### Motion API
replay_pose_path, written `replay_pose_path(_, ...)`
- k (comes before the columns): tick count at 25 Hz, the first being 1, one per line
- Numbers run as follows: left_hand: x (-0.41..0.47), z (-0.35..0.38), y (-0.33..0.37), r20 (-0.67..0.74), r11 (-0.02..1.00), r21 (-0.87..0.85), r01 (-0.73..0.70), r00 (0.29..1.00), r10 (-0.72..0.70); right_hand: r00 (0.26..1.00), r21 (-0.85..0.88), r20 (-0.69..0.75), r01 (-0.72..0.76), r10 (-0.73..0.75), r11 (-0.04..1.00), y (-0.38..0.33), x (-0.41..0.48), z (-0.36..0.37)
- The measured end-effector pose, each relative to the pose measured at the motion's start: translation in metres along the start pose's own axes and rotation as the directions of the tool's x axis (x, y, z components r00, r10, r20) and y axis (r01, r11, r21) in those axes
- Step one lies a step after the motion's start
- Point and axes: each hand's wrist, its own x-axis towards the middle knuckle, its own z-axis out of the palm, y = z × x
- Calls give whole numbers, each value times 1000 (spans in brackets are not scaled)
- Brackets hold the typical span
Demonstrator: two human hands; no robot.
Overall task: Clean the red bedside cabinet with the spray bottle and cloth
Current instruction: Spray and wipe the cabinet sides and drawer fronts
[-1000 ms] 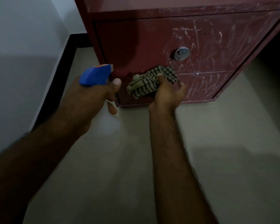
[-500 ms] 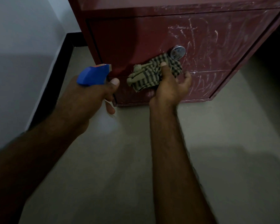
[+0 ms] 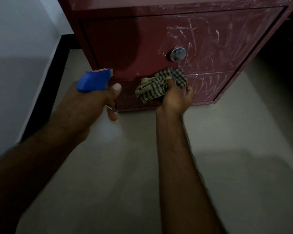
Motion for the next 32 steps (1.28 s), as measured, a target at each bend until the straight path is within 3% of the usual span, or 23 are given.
replay_pose_path(2,1,1,0,0,1000,3,8,1000,-8,999,-23,-34,-2,1,1000,3,6,-4)
replay_pose_path(6,2,4,-1,-8,1000,9,14,1000,-14,995,22,48,81,-82,996,0,13,-6)
replay_pose_path(10,2,6,-1,-7,1000,8,6,1000,-6,998,-63,-37,44,-47,997,9,13,-10)
replay_pose_path(17,0,0,0,8,1000,-9,8,1000,-8,988,-68,150,33,-23,997,39,-15,8)
replay_pose_path(21,-1,-7,0,-8,1000,-4,4,1000,-4,990,20,143,14,-17,1000,45,-14,12)
replay_pose_path(26,0,-17,-3,-23,1000,-17,11,1000,-11,982,-135,188,31,-5,990,63,-32,25)
replay_pose_path(32,-1,-24,-4,-15,999,-35,17,1000,-17,968,-90,222,140,-117,986,44,-35,35)
